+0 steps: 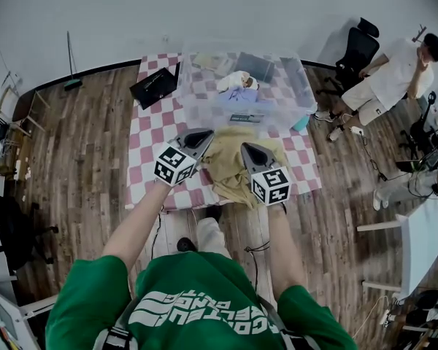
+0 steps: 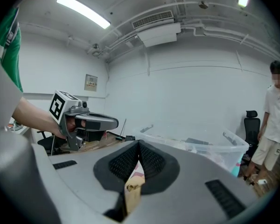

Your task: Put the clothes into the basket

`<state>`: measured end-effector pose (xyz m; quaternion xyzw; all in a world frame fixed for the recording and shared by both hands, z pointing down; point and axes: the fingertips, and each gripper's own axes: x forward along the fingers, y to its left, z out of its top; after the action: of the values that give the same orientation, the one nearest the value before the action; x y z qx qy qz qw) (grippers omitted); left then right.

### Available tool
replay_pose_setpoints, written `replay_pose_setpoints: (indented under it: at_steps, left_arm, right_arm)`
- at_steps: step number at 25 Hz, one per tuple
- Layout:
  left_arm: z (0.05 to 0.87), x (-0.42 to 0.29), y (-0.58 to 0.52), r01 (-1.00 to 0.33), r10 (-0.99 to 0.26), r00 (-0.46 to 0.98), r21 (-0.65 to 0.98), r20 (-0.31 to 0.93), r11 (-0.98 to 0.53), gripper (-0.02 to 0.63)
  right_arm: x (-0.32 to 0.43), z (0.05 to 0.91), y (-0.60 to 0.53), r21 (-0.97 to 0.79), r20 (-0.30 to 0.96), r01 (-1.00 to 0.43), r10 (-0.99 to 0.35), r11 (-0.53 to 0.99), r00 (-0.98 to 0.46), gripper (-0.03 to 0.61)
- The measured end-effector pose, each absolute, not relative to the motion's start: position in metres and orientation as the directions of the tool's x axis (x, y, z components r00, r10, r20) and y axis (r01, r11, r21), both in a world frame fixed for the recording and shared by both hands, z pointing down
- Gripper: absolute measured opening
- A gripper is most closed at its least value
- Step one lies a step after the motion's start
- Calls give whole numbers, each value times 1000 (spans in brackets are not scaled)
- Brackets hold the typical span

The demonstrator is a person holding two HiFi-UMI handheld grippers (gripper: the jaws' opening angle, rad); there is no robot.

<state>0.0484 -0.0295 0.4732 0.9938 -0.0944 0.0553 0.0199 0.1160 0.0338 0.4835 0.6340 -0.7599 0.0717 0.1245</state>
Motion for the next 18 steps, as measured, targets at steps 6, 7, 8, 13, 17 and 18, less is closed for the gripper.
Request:
replay_pose_setpoints:
  at_steps: [6, 7, 8, 13, 17, 18]
  left_arm:
    - [486, 50, -25, -177, -171, 978, 39, 123, -983, 3]
    - [489, 51, -25, -177, -171, 977, 40, 130, -983, 3]
    - [492, 51, -25, -178, -171, 976, 41, 136, -983, 3]
    - [507, 59, -27, -168, -159, 974, 48, 163, -985, 3]
    - [525, 70, -28, -146, -132, 971, 59, 200, -987, 3]
    - [531, 74, -28, -136, -120, 970, 65, 211, -989, 3]
  right_arm:
    - [122, 492, 45, 61, 297, -984, -944, 168, -143, 9]
    - [124, 494, 47, 61, 301, -984, -943, 165, -139, 9]
    - [126, 497, 49, 59, 306, -985, -943, 160, -135, 9]
    - [140, 510, 59, 44, 327, -992, -939, 123, -102, 9]
    - [158, 526, 70, 25, 346, -997, -937, 69, -56, 9]
    - [164, 531, 73, 22, 354, -998, -934, 51, -40, 9]
